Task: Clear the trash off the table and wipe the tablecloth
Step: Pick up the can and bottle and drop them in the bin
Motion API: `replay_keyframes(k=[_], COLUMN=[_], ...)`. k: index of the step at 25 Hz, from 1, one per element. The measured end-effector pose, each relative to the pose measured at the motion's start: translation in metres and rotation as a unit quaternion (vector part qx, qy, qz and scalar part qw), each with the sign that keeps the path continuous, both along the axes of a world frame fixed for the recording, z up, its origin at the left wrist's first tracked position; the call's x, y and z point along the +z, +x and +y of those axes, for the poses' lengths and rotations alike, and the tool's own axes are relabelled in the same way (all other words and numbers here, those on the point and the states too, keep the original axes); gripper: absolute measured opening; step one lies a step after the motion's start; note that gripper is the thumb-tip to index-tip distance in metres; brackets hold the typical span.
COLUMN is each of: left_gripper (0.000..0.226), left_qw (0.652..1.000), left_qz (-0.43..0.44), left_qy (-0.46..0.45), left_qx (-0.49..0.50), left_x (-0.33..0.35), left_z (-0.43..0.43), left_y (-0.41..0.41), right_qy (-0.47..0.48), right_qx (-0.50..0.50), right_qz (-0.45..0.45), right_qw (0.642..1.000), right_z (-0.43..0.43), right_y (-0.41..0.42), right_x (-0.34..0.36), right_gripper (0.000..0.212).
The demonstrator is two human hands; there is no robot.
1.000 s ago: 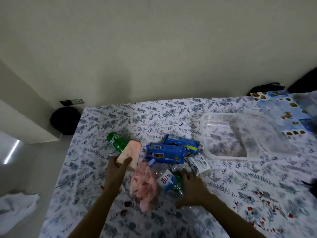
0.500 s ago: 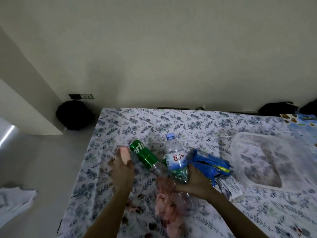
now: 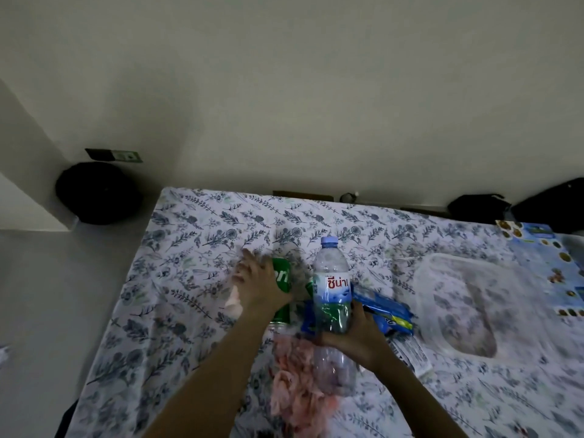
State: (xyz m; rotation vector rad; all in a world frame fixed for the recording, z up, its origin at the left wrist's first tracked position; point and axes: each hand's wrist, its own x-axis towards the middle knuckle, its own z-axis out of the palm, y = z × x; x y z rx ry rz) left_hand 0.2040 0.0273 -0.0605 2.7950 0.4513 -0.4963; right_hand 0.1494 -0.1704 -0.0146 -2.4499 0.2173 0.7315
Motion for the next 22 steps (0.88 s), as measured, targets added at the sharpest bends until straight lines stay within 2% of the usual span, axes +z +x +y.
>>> replay_keyframes(k=[3, 5, 9, 12, 15, 17, 18, 20, 21, 22], left_gripper=[0.114, 0.117, 0.113, 0.112, 0.091, 0.080, 0.078, 0.076, 0.073, 0.066], left_qw=[0.998, 0.997, 0.994, 0.994, 0.978, 0.949, 0.924, 0.834, 0.781, 0.742], left_qz=[0.028, 0.056, 0.107, 0.091, 0.054, 0.040, 0.021, -0.032, -0.051, -0.071], left_qy=[0.022, 0.048, 0.029, -0.039, -0.121, -0.206, -0.267, -0.405, -0.465, -0.506], left_qx=[-0.054, -0.039, -0.023, 0.052, 0.164, 0.235, 0.274, 0.374, 0.414, 0.434], left_x=[-0.012, -0.018, -0.007, -0.001, 0.010, 0.016, 0.019, 0.028, 0.031, 0.036], left_z=[-0.004, -0.005, -0.007, 0.009, 0.033, 0.050, 0.058, 0.075, 0.081, 0.086], left_y=[-0.021, -0.036, -0.048, -0.070, -0.099, -0.116, -0.124, -0.144, -0.151, -0.160], right_qy=[0.012, 0.022, 0.061, 0.094, 0.121, 0.142, 0.162, 0.207, 0.219, 0.224], right_qx=[-0.025, -0.033, -0.029, -0.014, 0.029, 0.072, 0.077, 0.073, 0.075, 0.086], right_qz=[0.005, 0.011, 0.034, 0.053, 0.032, 0.033, 0.044, 0.082, 0.098, 0.105], right_qw=[1.000, 0.999, 0.997, 0.994, 0.992, 0.987, 0.983, 0.972, 0.968, 0.965], right_z=[-0.004, -0.003, -0.002, 0.001, 0.021, 0.040, 0.049, 0.068, 0.076, 0.086], right_y=[-0.001, -0.004, -0.010, -0.011, -0.012, -0.014, -0.017, -0.029, -0.034, -0.039], right_x=[-0.003, -0.004, -0.005, -0.013, -0.015, -0.007, -0.005, 0.004, 0.005, 0.005], right_gripper=[0.127, 0.122, 0.124, 0.129, 0.113, 0.105, 0.094, 0.078, 0.082, 0.088])
